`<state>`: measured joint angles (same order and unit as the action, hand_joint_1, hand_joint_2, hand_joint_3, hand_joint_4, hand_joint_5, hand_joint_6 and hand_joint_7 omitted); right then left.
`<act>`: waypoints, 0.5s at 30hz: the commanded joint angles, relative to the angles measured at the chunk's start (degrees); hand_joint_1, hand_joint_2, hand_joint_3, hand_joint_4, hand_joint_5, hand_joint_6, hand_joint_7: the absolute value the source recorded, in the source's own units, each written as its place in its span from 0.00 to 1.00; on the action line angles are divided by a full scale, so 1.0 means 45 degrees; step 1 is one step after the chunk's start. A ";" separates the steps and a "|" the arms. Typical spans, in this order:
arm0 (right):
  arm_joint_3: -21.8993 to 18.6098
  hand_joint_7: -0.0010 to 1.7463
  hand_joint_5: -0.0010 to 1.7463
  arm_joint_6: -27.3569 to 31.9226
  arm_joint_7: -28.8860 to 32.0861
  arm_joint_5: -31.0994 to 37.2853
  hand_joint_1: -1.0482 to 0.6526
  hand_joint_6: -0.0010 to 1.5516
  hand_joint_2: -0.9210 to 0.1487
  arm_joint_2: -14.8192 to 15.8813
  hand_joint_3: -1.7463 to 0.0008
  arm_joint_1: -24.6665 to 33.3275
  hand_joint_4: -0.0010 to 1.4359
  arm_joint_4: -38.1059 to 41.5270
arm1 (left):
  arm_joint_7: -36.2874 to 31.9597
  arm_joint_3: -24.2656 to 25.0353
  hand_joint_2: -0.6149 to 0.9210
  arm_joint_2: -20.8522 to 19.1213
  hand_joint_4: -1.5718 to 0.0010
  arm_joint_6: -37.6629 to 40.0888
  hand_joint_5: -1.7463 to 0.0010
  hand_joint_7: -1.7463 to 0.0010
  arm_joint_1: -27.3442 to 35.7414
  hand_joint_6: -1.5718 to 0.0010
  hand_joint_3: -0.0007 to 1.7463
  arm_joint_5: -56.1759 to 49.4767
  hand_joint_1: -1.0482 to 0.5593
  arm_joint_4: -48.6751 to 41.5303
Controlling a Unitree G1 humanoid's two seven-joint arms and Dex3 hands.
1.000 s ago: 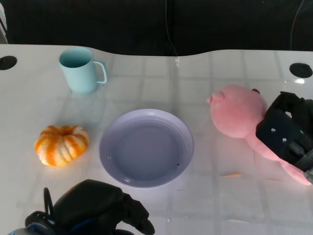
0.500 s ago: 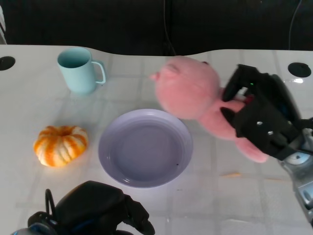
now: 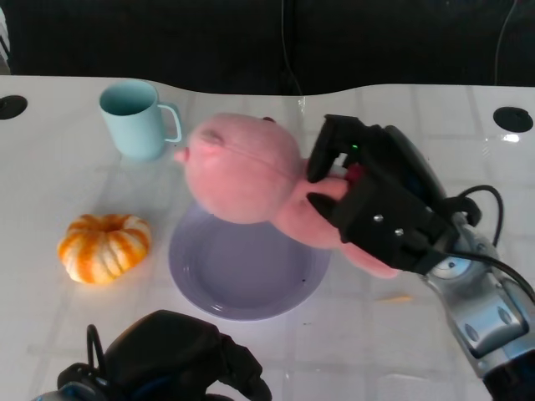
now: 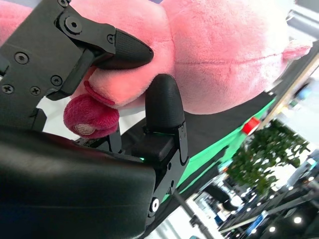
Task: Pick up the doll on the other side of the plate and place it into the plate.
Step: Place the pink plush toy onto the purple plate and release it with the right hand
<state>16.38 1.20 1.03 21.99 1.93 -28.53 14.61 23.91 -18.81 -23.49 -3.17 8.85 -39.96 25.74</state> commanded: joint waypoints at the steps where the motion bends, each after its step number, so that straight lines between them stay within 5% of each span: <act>1: 0.0119 0.98 1.00 -0.0255 0.0092 0.0102 0.58 0.49 0.56 -0.0112 0.22 -0.0413 0.64 0.0491 | -0.0305 -0.0066 1.00 -0.0051 0.48 -0.0146 0.33 1.00 -0.0059 0.30 0.14 -0.0121 0.50 -0.0230; 3: 0.0306 0.95 1.00 -0.0404 0.0149 0.0231 0.58 0.51 0.60 -0.0213 0.19 -0.0498 0.65 0.0785 | -0.0453 -0.0076 1.00 -0.0044 0.48 -0.0288 0.31 0.99 -0.0036 0.30 0.12 -0.0136 0.50 -0.0330; 5: 0.0411 0.77 0.95 -0.0007 -0.0182 0.0220 0.55 0.53 0.58 -0.0341 0.22 -0.0540 0.62 0.0718 | -0.0434 -0.0061 1.00 -0.0044 0.49 -0.0259 0.29 0.99 0.0071 0.29 0.13 -0.0083 0.50 -0.0240; 7: 0.0549 0.43 0.64 0.0300 -0.0501 0.0237 0.53 0.53 0.31 -0.0389 0.56 -0.0586 0.55 0.0625 | -0.0425 -0.0031 1.00 -0.0022 0.50 -0.0254 0.28 0.99 0.0156 0.30 0.14 0.0023 0.50 -0.0169; 10: 0.0872 0.13 0.38 0.0632 -0.1135 0.0357 0.47 0.49 0.06 -0.0314 0.86 -0.0632 0.45 0.0439 | -0.0433 -0.0038 1.00 -0.0020 0.50 -0.0288 0.28 0.99 0.0147 0.29 0.13 -0.0008 0.50 -0.0149; 15: 0.1380 0.00 0.24 0.0995 -0.2453 0.0881 0.31 0.30 0.00 0.0370 0.88 -0.0667 0.24 -0.0075 | -0.0267 0.0006 1.00 -0.0043 0.50 -0.0206 0.28 0.99 0.0020 0.29 0.13 0.0102 0.50 -0.0172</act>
<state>22.51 5.23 -8.89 25.42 1.89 -29.95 16.07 22.66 -19.06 -23.17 -4.22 9.11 -39.76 24.85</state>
